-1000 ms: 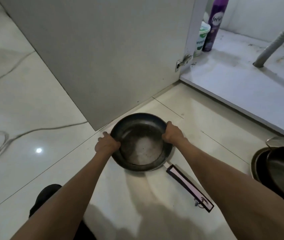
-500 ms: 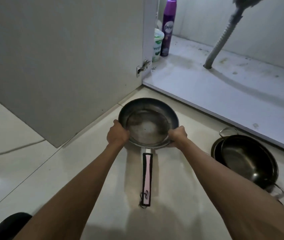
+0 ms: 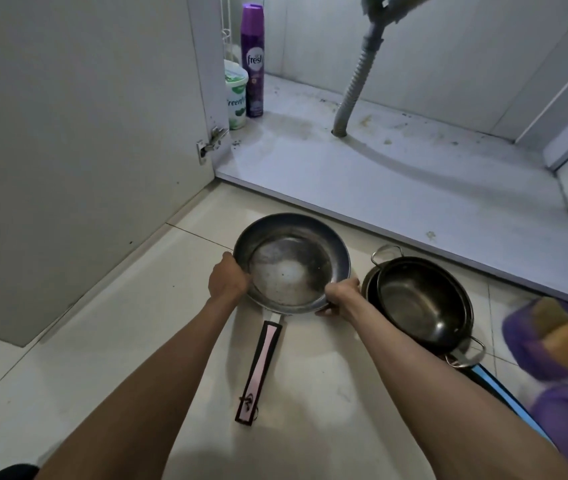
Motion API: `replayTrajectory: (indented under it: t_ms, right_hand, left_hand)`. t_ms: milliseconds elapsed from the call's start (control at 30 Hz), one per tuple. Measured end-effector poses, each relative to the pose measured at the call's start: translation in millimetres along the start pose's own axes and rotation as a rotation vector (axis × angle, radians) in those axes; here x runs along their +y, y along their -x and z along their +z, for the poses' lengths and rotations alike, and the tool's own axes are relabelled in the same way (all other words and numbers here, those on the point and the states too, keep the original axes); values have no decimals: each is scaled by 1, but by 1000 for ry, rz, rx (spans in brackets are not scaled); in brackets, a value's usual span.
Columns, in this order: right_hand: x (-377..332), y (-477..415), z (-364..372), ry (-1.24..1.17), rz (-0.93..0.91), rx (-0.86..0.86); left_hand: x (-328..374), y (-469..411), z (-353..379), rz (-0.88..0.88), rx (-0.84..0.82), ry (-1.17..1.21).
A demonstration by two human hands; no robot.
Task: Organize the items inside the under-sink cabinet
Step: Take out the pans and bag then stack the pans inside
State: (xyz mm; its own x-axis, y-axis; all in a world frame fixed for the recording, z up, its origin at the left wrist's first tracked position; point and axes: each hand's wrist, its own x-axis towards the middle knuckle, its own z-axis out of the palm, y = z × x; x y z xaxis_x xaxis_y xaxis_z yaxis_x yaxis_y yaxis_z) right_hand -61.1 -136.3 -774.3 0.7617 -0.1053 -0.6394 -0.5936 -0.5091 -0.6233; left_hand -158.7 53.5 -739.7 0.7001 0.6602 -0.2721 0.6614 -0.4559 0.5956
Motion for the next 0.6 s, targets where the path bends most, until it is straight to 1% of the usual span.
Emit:
replayTrajectory:
  t_ms: [67, 133, 167, 200, 233, 267, 333, 400, 433, 467, 500, 533, 600]
  right_hand:
    - [-8, 23, -9, 134, -58, -11]
    - [-19, 49, -23, 480, -210, 15]
    - [-25, 55, -31, 664, -300, 59]
    - [-29, 57, -38, 800, -386, 104]
    - [-34, 59, -45, 886, -474, 150]
    - [-40, 61, -49, 920, -566, 191]
    - [-48, 59, -59, 914, -754, 276]
    - [-50, 57, -76, 905, -872, 351]
    - [-50, 57, -78, 930, -906, 376]
    - [-43, 52, -99, 958, -897, 423]
    - [-39, 50, -105, 1001, -880, 432]
    - [-34, 47, -113, 1025, -839, 427]
    - [-16, 39, -140, 996, -709, 412]
  left_hand:
    - [0, -2, -3, -13, -20, -55]
    - [9, -3, -7, -25, -30, -167]
    - [15, -4, -10, -11, -26, -218]
    - [24, -5, -11, 31, -23, -253]
    - [35, -6, -11, 97, -25, -275]
    - [45, -7, -10, 172, -33, -287]
    - [69, -6, -2, 318, -57, -290]
    - [95, 2, 11, 423, -83, -304]
    - [100, 6, 15, 438, -97, -307]
    - [122, 16, 30, 487, -117, -319]
    - [127, 22, 37, 504, -122, -326]
    - [133, 29, 44, 521, -132, -326]
    - [148, 45, 66, 551, -173, -322]
